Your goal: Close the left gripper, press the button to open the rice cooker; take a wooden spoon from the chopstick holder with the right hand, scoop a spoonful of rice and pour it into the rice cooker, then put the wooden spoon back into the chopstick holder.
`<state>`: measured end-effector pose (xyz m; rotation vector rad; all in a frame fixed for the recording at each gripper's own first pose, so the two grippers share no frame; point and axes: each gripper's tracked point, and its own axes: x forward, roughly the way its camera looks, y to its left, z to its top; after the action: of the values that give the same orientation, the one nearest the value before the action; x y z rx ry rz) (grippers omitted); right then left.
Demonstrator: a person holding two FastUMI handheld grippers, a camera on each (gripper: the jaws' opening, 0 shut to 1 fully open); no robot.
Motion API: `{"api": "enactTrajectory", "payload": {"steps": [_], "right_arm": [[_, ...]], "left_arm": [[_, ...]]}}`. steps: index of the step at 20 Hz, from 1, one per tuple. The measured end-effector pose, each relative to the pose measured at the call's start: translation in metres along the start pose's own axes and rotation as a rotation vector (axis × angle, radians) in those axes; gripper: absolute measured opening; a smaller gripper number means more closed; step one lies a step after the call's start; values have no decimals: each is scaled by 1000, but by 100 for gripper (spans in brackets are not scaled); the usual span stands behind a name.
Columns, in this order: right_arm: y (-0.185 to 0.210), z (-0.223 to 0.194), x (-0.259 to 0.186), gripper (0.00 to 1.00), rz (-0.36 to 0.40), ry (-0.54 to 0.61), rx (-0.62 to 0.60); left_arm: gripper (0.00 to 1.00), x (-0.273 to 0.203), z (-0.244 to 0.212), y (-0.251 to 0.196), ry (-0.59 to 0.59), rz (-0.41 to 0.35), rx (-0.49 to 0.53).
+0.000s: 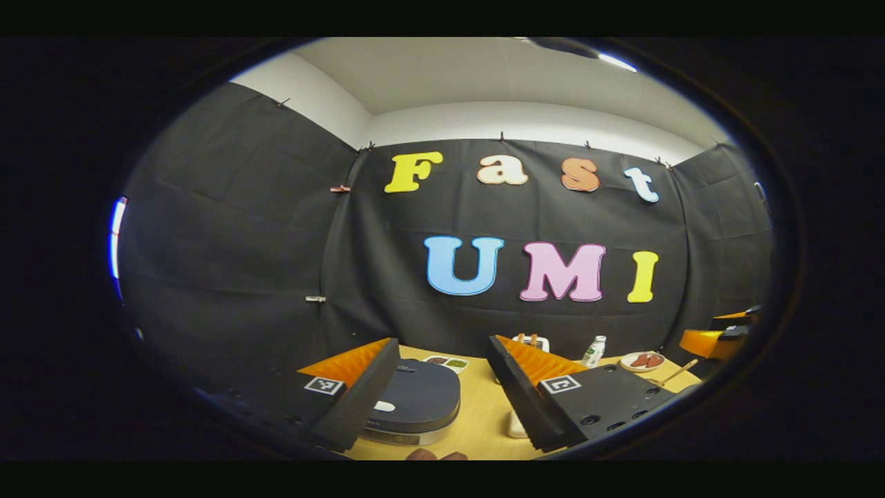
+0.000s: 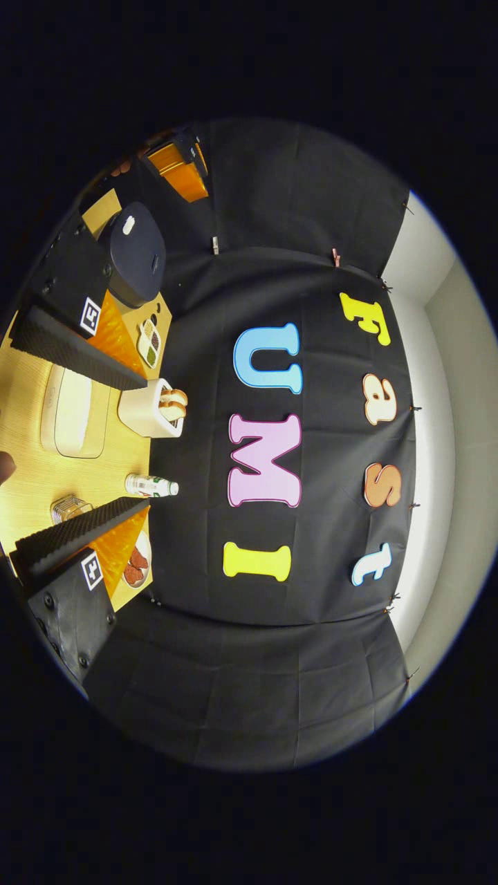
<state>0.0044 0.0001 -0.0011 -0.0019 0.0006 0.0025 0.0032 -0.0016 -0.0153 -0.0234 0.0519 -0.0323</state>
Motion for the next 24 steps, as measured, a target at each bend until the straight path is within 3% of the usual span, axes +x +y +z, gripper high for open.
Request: {"api": "enactTrajectory", "payload": {"steps": [12, 17, 24], "right_arm": [[7, -4, 2, 96, -2, 10, -5], [11, -5, 5, 97, 0, 7, -7], [13, -10, 11, 97, -2, 15, -18]], "left_arm": [[85, 17, -26, 33, 77, 41, 11], [57, 29, -50, 55, 154, 91, -5], [42, 47, -86, 77, 252, 89, 29]]}}
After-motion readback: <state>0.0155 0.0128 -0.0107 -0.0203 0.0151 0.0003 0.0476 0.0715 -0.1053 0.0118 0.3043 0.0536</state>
